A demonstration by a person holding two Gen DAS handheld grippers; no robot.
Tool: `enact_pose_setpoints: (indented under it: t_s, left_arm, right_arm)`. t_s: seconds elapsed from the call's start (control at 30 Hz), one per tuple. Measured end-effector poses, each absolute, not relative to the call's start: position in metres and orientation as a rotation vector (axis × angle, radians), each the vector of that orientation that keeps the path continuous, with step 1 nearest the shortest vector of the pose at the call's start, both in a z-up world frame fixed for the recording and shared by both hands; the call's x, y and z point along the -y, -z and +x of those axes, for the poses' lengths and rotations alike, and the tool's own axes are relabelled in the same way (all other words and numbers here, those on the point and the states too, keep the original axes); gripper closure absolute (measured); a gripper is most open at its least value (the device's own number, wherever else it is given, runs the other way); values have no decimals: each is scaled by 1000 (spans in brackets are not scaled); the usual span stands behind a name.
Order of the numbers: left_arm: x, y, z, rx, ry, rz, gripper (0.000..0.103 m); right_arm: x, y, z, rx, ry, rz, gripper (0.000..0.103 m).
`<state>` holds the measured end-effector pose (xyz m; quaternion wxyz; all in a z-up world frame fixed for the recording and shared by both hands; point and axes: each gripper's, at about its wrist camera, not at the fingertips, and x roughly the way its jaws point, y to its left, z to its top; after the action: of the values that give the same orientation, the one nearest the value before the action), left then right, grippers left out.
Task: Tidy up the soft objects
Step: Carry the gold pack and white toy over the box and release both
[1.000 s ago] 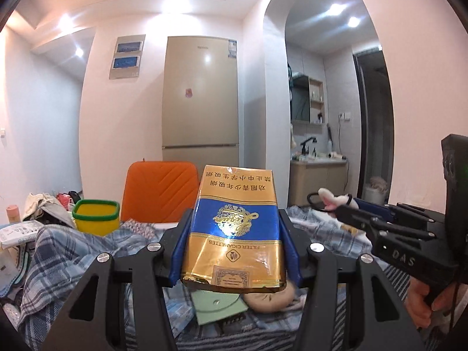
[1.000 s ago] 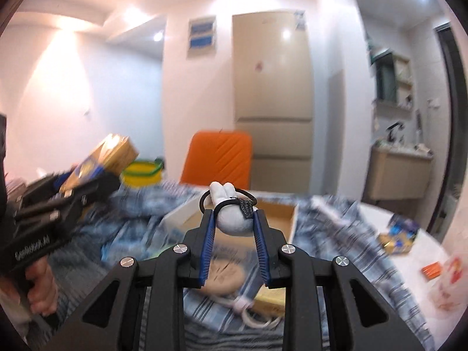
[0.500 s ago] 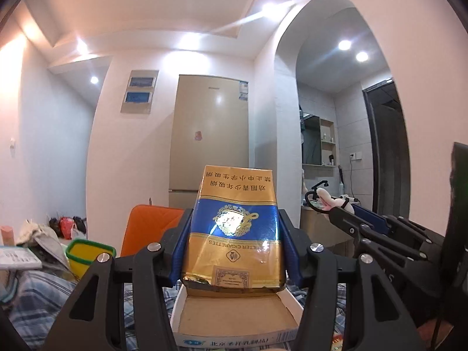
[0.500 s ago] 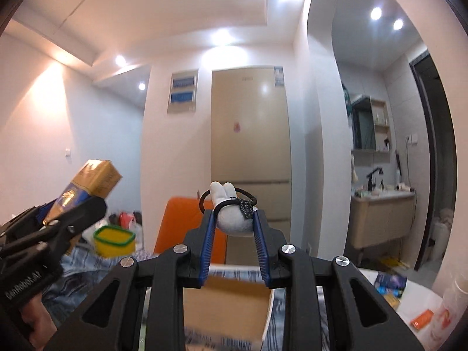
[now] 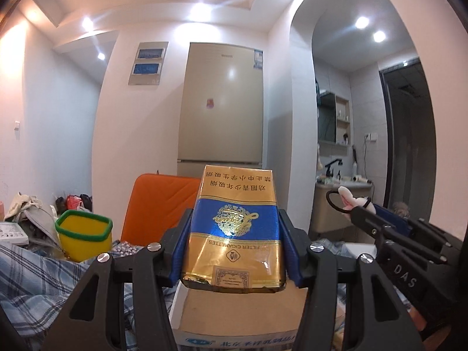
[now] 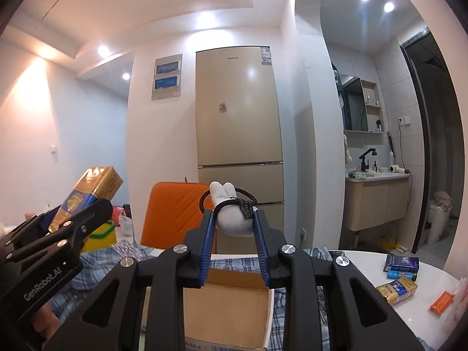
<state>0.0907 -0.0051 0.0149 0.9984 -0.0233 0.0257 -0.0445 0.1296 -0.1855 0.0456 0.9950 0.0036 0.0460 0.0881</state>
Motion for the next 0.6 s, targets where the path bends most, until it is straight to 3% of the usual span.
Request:
enact_pose_setpoints:
  t_s: [0.6]
  left_arm:
    - [11, 16, 156, -414, 83, -84, 50]
  right_arm:
    - [176, 5, 192, -431, -229, -19, 74]
